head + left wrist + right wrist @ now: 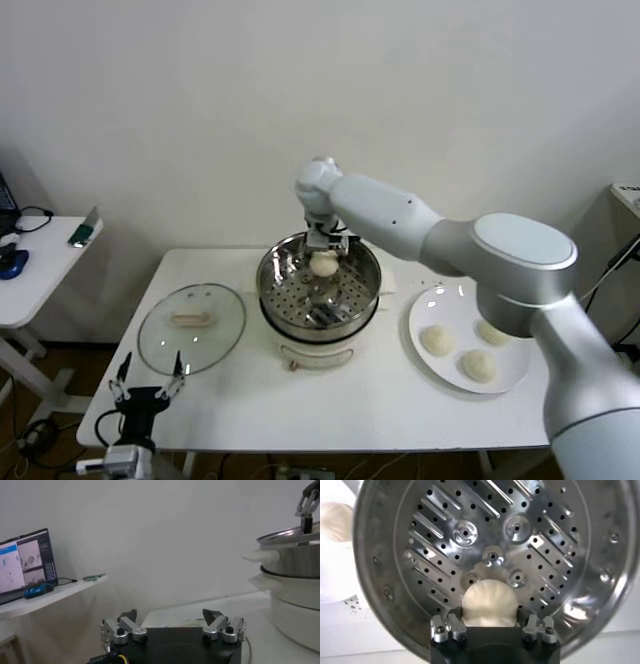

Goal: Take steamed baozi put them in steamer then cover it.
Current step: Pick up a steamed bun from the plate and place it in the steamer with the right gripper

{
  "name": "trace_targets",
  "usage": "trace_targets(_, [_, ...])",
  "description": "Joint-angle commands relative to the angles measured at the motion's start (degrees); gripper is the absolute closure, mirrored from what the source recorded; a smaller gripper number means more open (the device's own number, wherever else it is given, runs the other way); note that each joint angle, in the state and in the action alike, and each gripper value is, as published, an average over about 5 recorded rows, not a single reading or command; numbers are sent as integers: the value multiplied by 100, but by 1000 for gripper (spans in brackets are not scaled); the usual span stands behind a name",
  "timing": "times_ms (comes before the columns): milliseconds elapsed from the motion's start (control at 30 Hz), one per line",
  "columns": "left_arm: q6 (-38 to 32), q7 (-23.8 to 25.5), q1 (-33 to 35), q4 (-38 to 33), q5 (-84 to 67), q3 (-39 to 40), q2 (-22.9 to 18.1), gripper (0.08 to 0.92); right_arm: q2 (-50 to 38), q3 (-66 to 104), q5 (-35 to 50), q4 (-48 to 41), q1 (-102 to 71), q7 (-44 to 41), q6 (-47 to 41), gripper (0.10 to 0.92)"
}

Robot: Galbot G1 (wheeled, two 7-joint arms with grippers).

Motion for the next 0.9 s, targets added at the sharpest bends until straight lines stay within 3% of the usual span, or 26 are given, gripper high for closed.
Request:
trace_targets(33, [3, -13, -8, 55, 14, 7, -14, 177, 194, 164, -391, -427, -265, 160, 125, 291])
trace_targets(200, [5, -19, -2, 47, 15, 7, -20, 177, 29, 189, -311, -110, -195, 96, 105, 211])
trace_targets(300, [11, -20, 2, 28, 17, 10, -23, 177, -224, 151, -75, 306, -11, -21, 93, 204])
trace_targets(733, [6, -20, 43, -69, 33, 91, -23, 177, -2315, -584, 2297, 2358, 1563, -141, -983, 203])
trace_targets(900, [-9, -14, 102, -131, 31, 119, -30, 177, -3311, -1369, 3661, 2677, 2099, 316, -2265, 203])
